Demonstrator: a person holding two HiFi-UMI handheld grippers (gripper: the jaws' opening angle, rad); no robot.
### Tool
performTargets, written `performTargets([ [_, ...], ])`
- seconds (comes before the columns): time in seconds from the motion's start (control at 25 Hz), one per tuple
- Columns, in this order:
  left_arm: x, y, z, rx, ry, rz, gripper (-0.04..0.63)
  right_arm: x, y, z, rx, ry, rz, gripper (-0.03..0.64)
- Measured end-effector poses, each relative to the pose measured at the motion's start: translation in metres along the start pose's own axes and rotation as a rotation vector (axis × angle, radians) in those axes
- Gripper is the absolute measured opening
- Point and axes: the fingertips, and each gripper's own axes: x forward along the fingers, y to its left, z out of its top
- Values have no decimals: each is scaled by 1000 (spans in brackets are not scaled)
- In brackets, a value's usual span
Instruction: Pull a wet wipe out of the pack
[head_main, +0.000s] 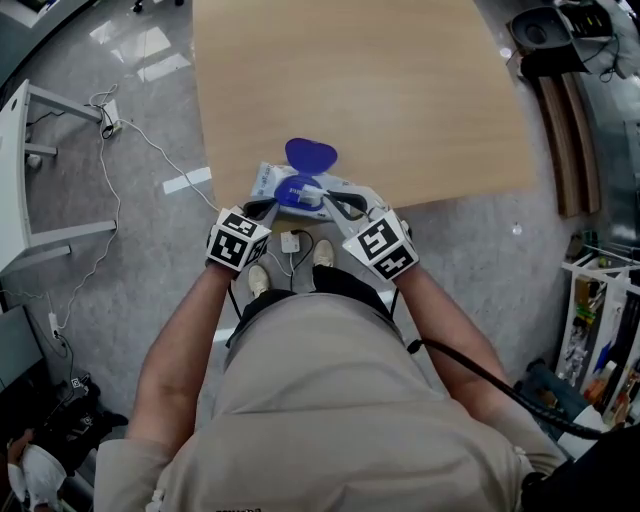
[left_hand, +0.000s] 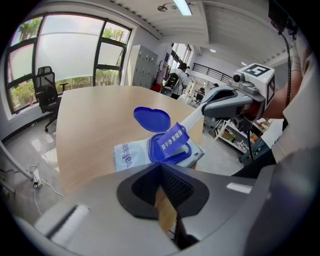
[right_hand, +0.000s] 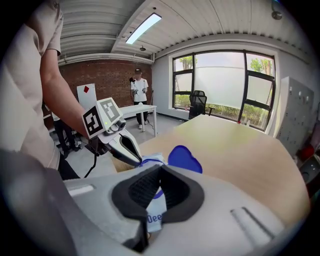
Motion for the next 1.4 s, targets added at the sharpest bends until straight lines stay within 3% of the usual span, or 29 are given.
performTargets([
  [0.84, -20, -10, -4, 33, -38, -33, 2, -48, 5, 35, 17, -78, -145, 3],
  [1.4, -75, -13, -11, 33, -98, -42, 2, -80, 18, 54, 59, -137, -247, 3],
])
